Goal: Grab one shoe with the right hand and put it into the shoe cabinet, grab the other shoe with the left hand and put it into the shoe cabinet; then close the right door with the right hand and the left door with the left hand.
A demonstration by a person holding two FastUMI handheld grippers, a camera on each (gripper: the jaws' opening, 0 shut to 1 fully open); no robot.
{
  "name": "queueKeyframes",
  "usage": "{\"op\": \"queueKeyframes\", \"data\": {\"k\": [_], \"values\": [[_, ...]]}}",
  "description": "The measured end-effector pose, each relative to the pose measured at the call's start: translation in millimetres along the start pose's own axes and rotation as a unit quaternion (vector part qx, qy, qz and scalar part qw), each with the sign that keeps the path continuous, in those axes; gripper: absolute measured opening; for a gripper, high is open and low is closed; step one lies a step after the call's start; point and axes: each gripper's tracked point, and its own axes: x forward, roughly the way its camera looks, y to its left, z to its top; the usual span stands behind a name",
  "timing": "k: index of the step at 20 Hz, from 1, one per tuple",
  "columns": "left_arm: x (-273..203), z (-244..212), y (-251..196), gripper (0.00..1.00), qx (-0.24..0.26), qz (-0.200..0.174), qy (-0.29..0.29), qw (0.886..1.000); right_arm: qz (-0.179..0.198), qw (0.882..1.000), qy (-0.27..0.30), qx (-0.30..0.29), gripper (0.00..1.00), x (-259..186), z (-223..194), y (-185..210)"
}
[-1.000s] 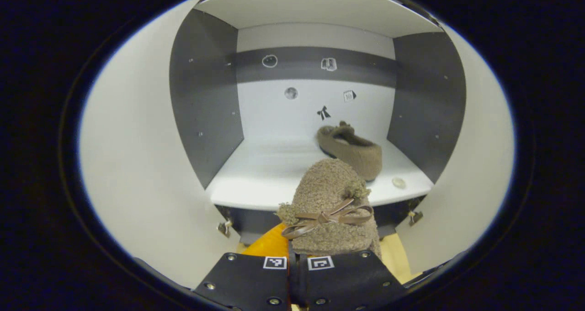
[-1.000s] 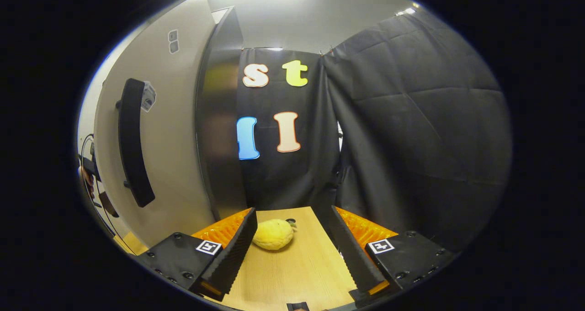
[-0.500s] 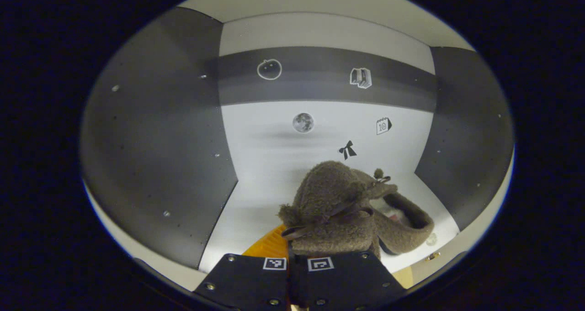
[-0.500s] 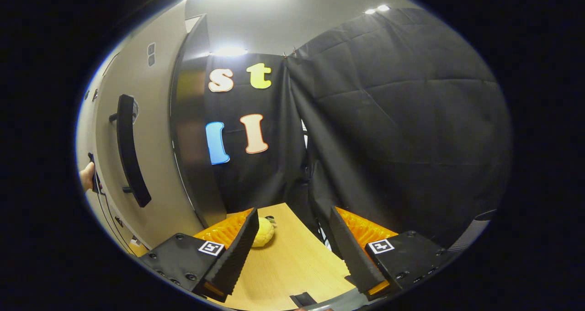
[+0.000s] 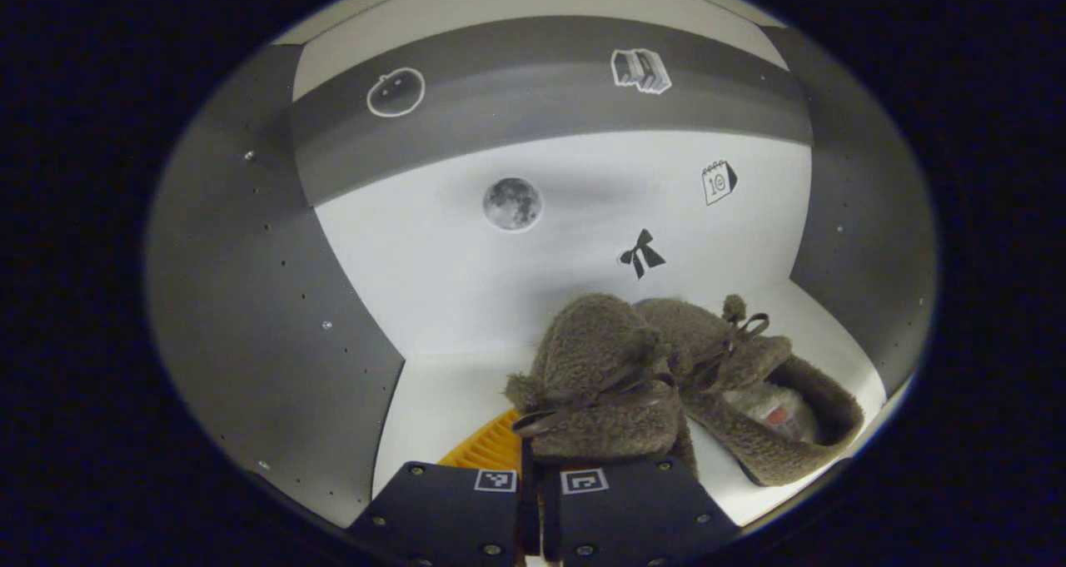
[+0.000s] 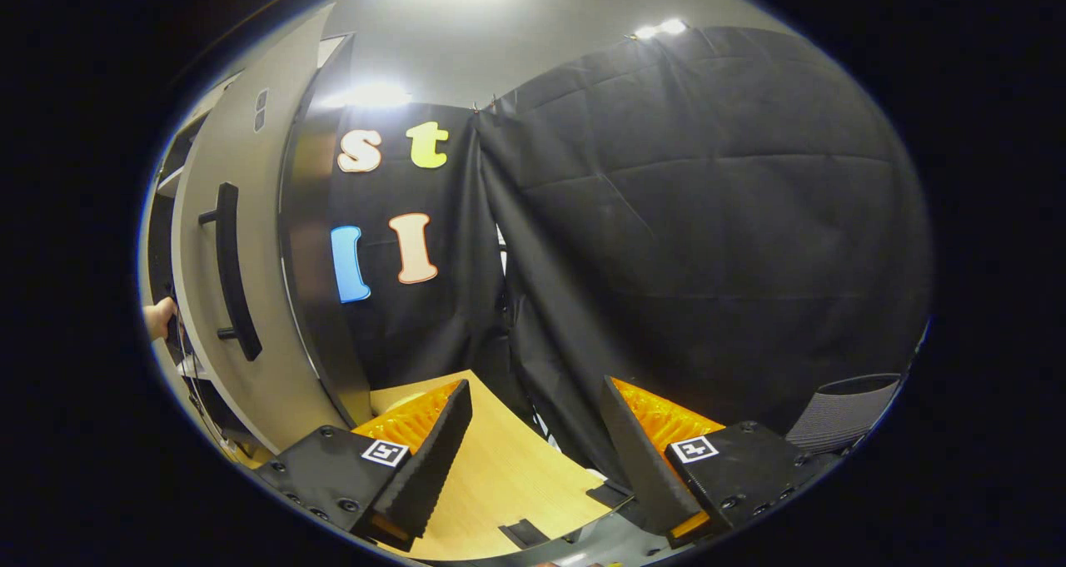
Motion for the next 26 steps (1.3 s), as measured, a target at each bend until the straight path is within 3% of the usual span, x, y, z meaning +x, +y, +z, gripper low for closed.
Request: {"op": "queueKeyframes", "data": {"k": [2, 3, 8, 10, 12, 15, 16, 17, 20, 21, 26], "values": [[1, -1, -1, 0.09, 0.009, -0.002, 0.002, 1.0, 0.0, 1.0, -0.012, 0.001, 0.99, 0, 8, 2], [-2, 2, -1, 0.2, 0.013, 0.002, -0.001, 1.0, 0.004, 1.0, -0.016, -0.001, 0.98, 0, 9, 5], [-43, 12, 13, 1.0, 0.078, 0.016, -0.025, 0.996, 0.032, 0.999, 0.009, -0.042, 0.98, 7, 1, 10], [-76, 17, 7, 0.94, 0.08, 0.005, -0.051, 0.996, 0.04, 0.999, 0.008, -0.033, 0.98, 12, 13, 11], [-114, 24, 3, 0.94, 0.063, -0.004, -0.084, 0.994, 0.051, 0.999, -0.003, -0.015, 0.93, 21, 27, 19], [-173, 27, -7, 0.94, 0.026, -0.014, -0.132, 0.991, 0.071, 0.997, -0.012, -0.017, 0.93, 32, 42, 29], [-193, 26, -9, 0.93, 0.014, -0.017, -0.147, 0.989, 0.075, 0.997, -0.012, -0.022, 0.98, 36, 46, 31], [-211, 25, -10, 0.93, 0.005, -0.019, -0.162, 0.987, 0.079, 0.997, -0.013, -0.023, 0.93, 38, 53, 33], [-258, 7, 3, 1.0, -0.017, 0.016, -0.197, 0.98, 0.098, 0.995, -0.021, -0.012, 0.93, 45, 69, 47], [-270, -1, 5, 1.0, -0.032, 0.021, -0.206, 0.978, 0.106, 0.994, -0.022, -0.007, 0.98, 49, 72, 51], [-325, -43, 7, 1.0, -0.085, 0.023, -0.244, 0.966, 0.144, 0.988, -0.052, 0.026, 0.98, 75, 109, 77]]}}
